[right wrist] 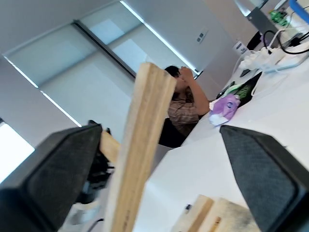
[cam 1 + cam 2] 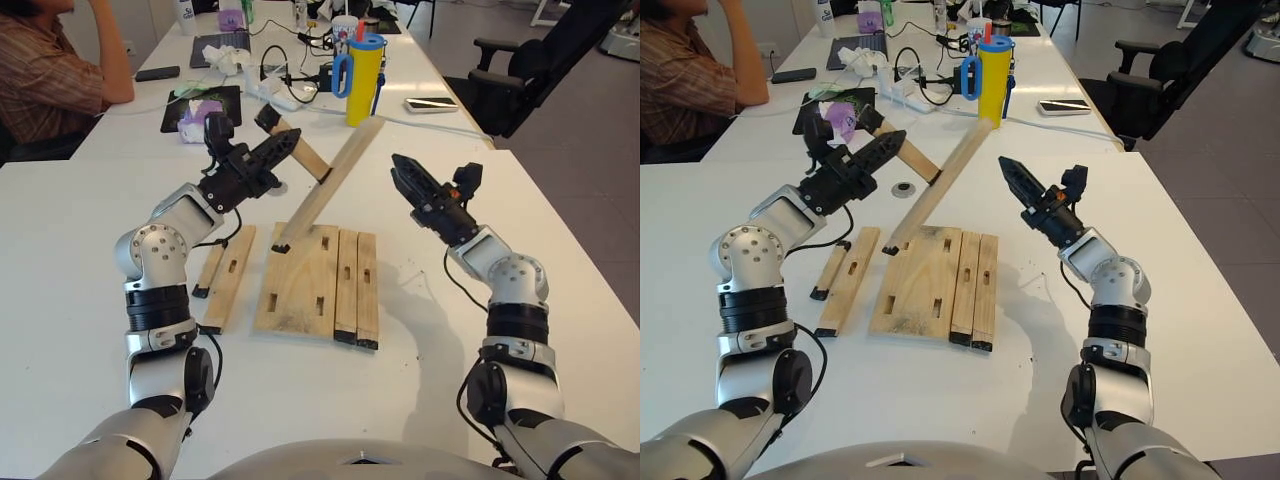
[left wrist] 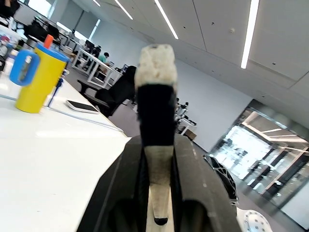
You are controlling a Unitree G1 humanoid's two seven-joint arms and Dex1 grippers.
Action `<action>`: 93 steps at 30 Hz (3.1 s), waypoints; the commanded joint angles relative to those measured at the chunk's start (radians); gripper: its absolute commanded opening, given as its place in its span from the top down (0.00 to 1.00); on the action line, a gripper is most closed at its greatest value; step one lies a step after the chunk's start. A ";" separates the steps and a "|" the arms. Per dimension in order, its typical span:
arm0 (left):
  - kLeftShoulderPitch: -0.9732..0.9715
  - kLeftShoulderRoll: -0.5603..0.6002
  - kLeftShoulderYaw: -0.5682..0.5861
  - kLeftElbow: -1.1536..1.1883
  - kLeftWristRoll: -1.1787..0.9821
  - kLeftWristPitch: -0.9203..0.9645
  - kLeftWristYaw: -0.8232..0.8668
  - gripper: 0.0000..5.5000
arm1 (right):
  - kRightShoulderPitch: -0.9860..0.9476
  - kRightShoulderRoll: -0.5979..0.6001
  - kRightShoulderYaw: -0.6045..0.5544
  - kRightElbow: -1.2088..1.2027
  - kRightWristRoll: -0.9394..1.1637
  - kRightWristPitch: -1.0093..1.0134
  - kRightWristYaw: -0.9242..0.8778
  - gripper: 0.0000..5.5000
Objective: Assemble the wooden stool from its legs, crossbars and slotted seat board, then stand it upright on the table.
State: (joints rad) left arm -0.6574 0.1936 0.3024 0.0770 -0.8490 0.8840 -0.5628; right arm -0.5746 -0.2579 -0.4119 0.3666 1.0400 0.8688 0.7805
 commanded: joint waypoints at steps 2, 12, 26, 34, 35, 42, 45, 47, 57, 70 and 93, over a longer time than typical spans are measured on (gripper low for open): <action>-0.074 0.012 0.027 0.050 -0.101 0.071 -0.020 0.93 | -0.065 -0.025 0.000 0.009 0.078 0.142 0.032 0.18; -0.070 0.017 0.032 0.065 -0.212 0.188 -0.014 0.93 | -0.065 -0.027 0.016 -0.034 0.126 0.235 0.091 0.22; -0.085 0.041 0.022 0.077 -0.234 0.195 -0.025 0.93 | -0.068 -0.041 0.031 -0.048 0.112 0.238 0.167 0.62; -0.115 0.021 0.065 0.119 -0.256 0.124 -0.010 0.75 | -0.084 -0.022 0.029 0.003 0.086 0.176 0.163 0.62; -0.124 0.013 0.084 0.131 -0.259 0.103 0.009 0.71 | -0.091 -0.021 0.026 0.018 0.081 0.166 0.159 0.63; -0.123 0.000 0.170 0.126 -0.336 0.054 0.066 0.52 | -0.099 -0.023 0.003 0.043 0.088 0.142 0.157 0.63; -0.108 0.029 0.207 0.121 -0.356 0.040 0.092 0.45 | -0.090 -0.023 -0.008 0.018 0.091 0.131 0.152 0.63; -0.078 0.067 0.224 0.125 -0.341 0.033 0.093 0.39 | -0.073 -0.025 -0.025 -0.013 0.097 0.120 0.139 0.63; 0.284 0.298 0.037 -0.135 -0.171 0.041 -0.150 0.26 | 0.060 -0.095 -0.059 -0.170 0.058 0.034 0.144 0.63; 0.582 0.545 -0.592 -0.246 0.626 -0.753 -0.549 0.26 | 0.226 -0.195 0.122 -0.266 -0.089 -0.041 0.333 0.63; 0.567 0.506 -0.740 -0.011 0.883 -0.913 -0.520 0.26 | 0.184 -0.182 0.407 -0.237 -0.458 -0.493 0.466 0.63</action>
State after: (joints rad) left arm -0.1364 0.6752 -0.3905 0.0063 -0.0393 -0.0854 -1.0701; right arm -0.3850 -0.4149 -0.0423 0.1494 0.6915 0.4548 1.2680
